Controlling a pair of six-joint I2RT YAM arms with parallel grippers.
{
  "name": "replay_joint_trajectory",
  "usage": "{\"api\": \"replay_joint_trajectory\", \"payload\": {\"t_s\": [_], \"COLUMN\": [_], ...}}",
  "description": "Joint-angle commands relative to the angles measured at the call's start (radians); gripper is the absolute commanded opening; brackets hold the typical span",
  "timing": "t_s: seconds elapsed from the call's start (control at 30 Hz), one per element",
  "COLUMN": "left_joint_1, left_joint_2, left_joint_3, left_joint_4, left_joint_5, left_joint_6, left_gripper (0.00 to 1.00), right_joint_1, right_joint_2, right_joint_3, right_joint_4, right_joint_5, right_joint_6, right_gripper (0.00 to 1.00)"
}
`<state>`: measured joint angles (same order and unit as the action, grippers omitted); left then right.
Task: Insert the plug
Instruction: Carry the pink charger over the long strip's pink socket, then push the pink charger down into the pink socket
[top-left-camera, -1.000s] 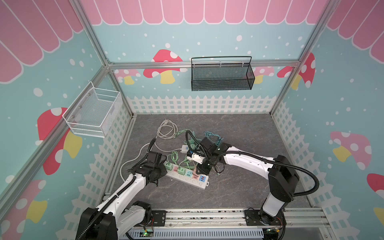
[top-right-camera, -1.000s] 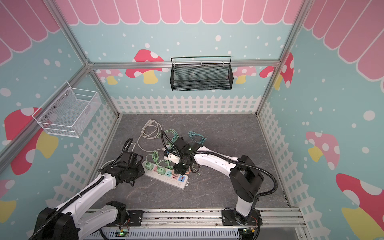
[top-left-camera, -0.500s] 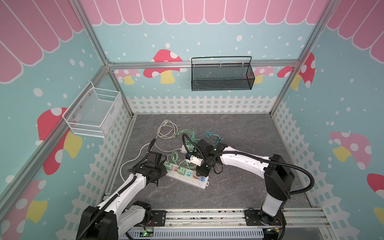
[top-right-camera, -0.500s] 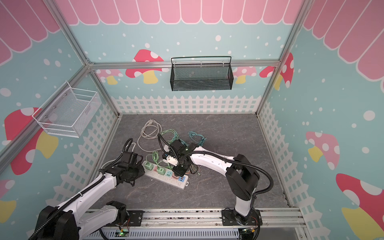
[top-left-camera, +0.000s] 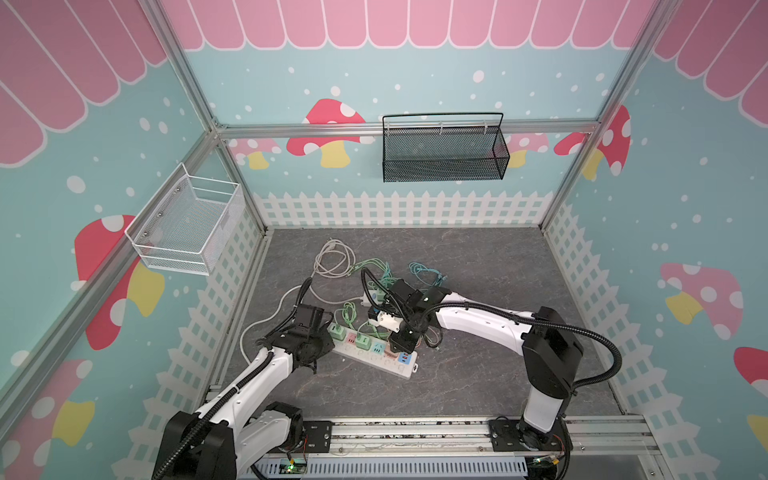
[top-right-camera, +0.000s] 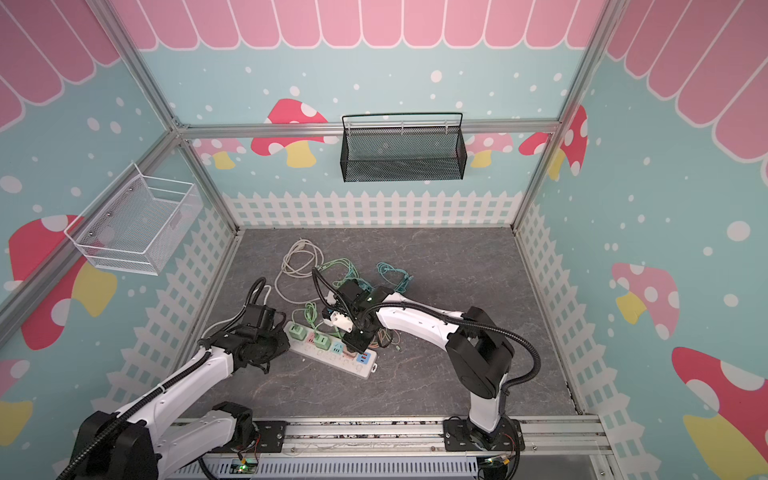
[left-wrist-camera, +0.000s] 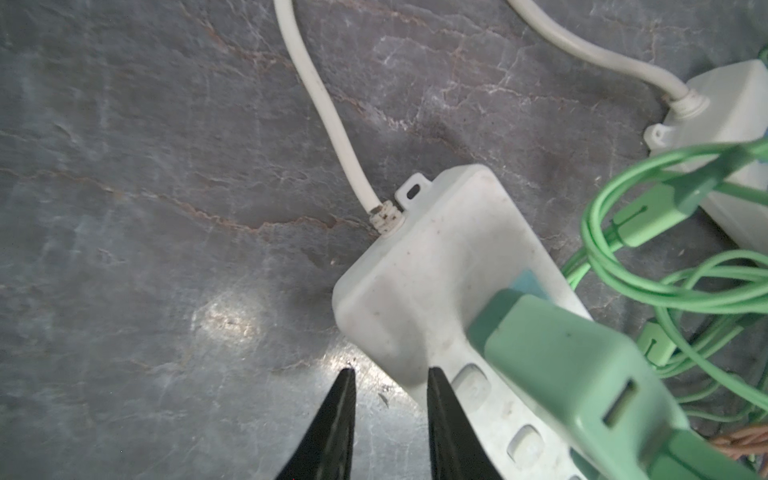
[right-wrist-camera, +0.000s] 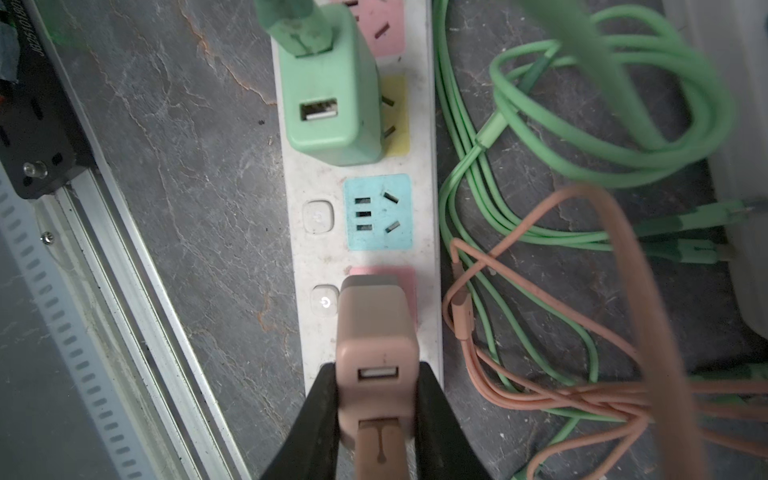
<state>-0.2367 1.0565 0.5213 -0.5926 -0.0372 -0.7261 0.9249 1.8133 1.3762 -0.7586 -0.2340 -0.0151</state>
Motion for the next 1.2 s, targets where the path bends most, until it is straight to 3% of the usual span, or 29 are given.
{"api": "replay_joint_trajectory", "payload": {"t_s": [0.0,0.93,1.17], "left_joint_1": [0.006,0.007,0.007], "left_joint_2": [-0.013,-0.016,-0.010], "left_joint_3": [-0.013,-0.024,-0.030], "left_joint_4": [0.010,0.024,0.031], "left_joint_5": [-0.009,-0.004,-0.001], "left_joint_6": [0.000,0.001,0.001], "left_gripper": [0.29,0.28,0.28], "right_joint_1": [0.013,0.089,0.111], "right_joint_2": [0.020,0.128,0.170], "right_joint_3": [0.020,0.078,0.078], "right_joint_4": [-0.042,-0.113,-0.137], "right_joint_5": [0.024,0.191,0.278], "right_joint_6": [-0.023,-0.023,-0.012], "right_gripper": [0.00,0.00,0.00]}}
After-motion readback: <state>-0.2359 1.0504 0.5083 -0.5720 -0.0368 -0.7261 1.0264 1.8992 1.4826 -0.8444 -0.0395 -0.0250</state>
